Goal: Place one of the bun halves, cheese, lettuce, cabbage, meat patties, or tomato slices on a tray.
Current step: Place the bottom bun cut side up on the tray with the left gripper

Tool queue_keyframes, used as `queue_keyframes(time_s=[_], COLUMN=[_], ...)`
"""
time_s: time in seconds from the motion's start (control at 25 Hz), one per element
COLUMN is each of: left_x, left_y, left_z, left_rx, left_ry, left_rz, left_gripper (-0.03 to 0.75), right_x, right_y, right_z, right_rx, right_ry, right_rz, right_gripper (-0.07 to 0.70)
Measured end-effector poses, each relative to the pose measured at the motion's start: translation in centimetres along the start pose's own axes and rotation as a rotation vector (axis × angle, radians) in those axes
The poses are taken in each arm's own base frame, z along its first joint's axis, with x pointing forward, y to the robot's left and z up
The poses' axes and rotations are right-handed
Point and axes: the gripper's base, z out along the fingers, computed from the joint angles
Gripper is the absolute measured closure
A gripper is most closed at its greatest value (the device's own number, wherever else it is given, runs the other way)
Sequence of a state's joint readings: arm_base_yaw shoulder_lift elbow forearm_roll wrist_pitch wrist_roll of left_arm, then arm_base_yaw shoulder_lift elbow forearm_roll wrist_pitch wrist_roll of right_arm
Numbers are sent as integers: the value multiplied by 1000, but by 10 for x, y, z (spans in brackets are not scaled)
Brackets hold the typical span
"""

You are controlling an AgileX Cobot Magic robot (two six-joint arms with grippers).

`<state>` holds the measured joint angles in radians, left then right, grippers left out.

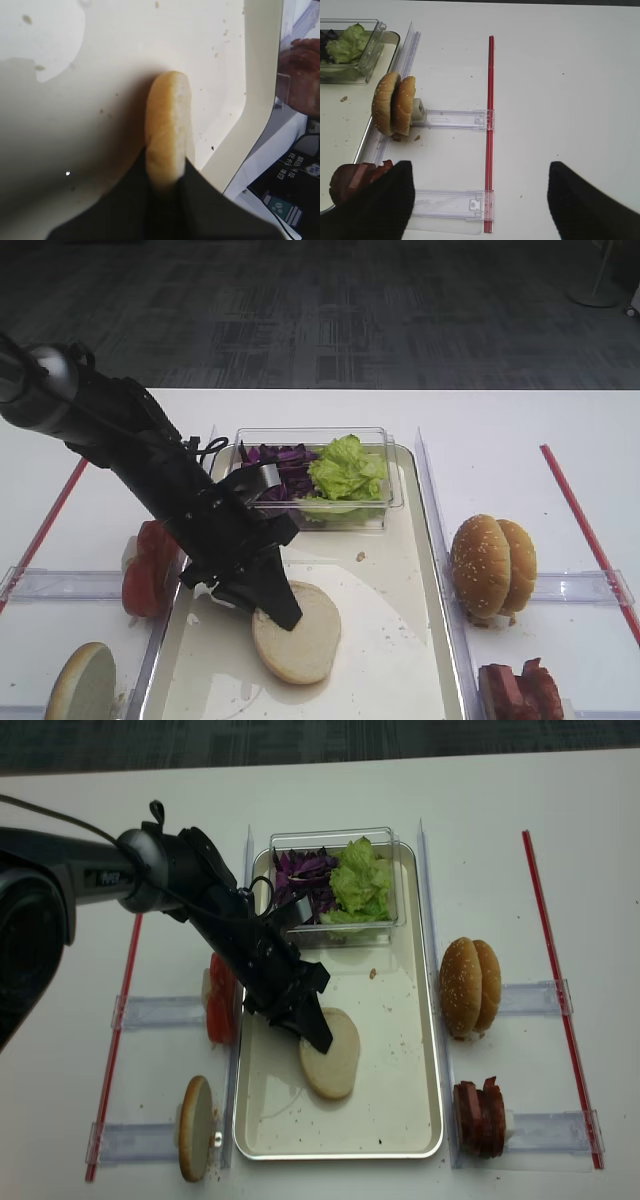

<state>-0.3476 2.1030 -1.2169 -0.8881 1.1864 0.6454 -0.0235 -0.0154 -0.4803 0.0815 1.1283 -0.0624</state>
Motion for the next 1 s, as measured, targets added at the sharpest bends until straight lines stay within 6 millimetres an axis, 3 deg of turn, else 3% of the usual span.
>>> queue_keyframes(time_s=[0.52, 1.0], left_x=[0, 0], left_y=[0, 1], left_z=[0, 0], left_rx=[-2, -8], left_ry=[1, 4], left_rz=[-10, -8], left_gripper=[677, 552], right_x=[0, 0], right_y=[0, 0], right_z=[0, 0], right_rx=[0, 0], right_ry=[0, 0], right_rz=[0, 0], right_gripper=[61, 61])
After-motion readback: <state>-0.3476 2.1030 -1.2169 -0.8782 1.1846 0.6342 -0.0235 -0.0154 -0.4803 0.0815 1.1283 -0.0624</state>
